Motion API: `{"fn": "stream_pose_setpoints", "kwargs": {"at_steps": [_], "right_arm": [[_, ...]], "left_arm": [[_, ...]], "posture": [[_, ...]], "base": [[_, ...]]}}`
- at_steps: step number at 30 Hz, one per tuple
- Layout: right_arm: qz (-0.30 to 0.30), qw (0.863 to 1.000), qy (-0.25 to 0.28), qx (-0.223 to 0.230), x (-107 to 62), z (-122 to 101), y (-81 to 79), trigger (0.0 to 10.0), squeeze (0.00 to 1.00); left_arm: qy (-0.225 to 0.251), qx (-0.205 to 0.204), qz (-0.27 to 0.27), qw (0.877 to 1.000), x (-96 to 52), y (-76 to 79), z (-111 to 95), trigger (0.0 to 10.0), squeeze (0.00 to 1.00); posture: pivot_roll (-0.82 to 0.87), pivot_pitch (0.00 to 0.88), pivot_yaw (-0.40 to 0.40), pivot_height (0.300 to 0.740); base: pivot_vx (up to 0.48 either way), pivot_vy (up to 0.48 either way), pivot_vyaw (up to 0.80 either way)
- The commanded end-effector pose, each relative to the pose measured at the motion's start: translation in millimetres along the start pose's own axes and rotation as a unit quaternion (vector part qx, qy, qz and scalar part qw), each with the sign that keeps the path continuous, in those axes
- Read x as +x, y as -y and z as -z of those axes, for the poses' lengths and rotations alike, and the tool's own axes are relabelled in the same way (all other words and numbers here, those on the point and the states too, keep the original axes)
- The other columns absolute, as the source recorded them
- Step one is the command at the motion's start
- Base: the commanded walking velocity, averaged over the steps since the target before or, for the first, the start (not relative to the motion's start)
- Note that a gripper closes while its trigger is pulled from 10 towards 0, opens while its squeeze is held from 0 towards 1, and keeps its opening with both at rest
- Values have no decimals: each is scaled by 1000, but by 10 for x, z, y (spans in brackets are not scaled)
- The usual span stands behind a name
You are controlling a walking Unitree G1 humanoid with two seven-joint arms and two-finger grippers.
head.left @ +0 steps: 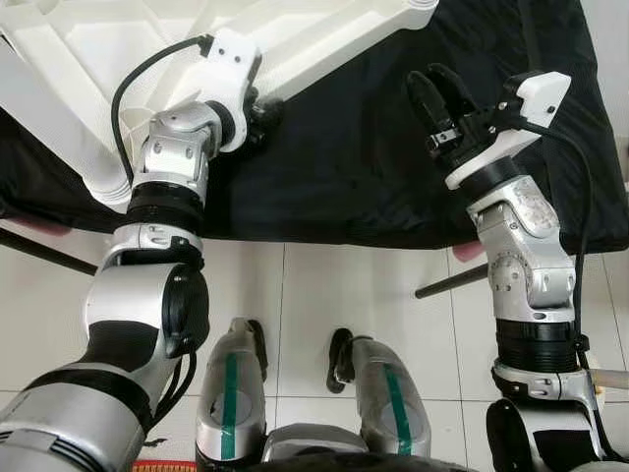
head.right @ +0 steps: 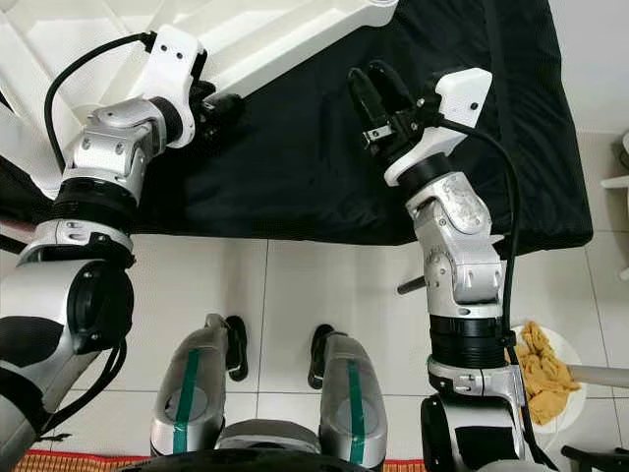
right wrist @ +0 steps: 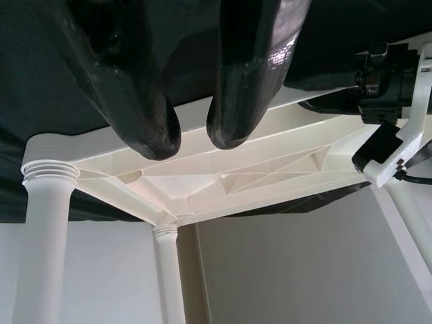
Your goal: Building children table
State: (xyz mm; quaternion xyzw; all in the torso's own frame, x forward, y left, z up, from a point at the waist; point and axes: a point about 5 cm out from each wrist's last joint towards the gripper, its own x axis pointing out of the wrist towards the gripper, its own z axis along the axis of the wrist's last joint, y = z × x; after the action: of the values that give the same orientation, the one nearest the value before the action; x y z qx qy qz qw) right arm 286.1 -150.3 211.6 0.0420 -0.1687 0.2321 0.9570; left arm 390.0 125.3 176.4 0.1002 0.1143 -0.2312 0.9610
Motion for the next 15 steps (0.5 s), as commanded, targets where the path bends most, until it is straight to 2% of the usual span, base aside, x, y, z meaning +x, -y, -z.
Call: {"fn": "stream_pose_setpoints", "kwargs": {"at_steps": [1, 4, 6, 8, 9, 10, 11, 13, 14, 15], "right_arm": [[2, 1000, -3, -6, -6, -3, 21, 10000, 0], [2, 1000, -4, -5, -7, 0, 20, 10000, 0], [2, 1000, -4, -5, -7, 0, 20, 10000, 0], [1, 1000, -4, -5, -10, 5, 16, 10000, 0], [1, 1000, -4, -5, -10, 5, 16, 10000, 0], [0, 1000, -4, -4, -11, 14, 9, 10000, 0], [0, 1000, -4, -4, -11, 14, 9, 10000, 0], [-2, 1000, -4, -3, -9, 22, 3, 10000, 0], [-2, 1000, -4, -3, -9, 22, 3, 10000, 0], [-3, 1000, -5, -3, -6, 30, 1, 10000, 0]], "left_arm": [[16, 1, -259, 966, -53, -214, -75, 10000, 0], [42, 5, -221, 974, -33, -137, -179, 10000, 0], [42, 5, -221, 974, -33, -137, -179, 10000, 0], [86, 21, -157, 984, -37, -28, -337, 10000, 0], [86, 21, -157, 984, -37, -28, -337, 10000, 0], [137, 15, -86, 987, -107, 42, -494, 10000, 0], [137, 15, -86, 987, -107, 42, -494, 10000, 0], [174, 47, -37, 983, -208, 79, -577, 10000, 0], [174, 47, -37, 983, -208, 79, -577, 10000, 0], [189, 63, -9, 980, -275, 103, -585, 10000, 0]], "posture": [[6, 138, 17, 740], [5, 135, 18, 740], [5, 135, 18, 740], [7, 132, 18, 740], [7, 132, 18, 740], [12, 129, 13, 740], [12, 129, 13, 740], [16, 127, 10, 740], [16, 127, 10, 740], [20, 124, 8, 740]], "base": [[0, 0, 0], [0, 0, 0], [0, 0, 0], [0, 0, 0], [0, 0, 0], [0, 0, 0], [0, 0, 0], [0, 0, 0], [0, 0, 0], [0, 0, 0]]}}
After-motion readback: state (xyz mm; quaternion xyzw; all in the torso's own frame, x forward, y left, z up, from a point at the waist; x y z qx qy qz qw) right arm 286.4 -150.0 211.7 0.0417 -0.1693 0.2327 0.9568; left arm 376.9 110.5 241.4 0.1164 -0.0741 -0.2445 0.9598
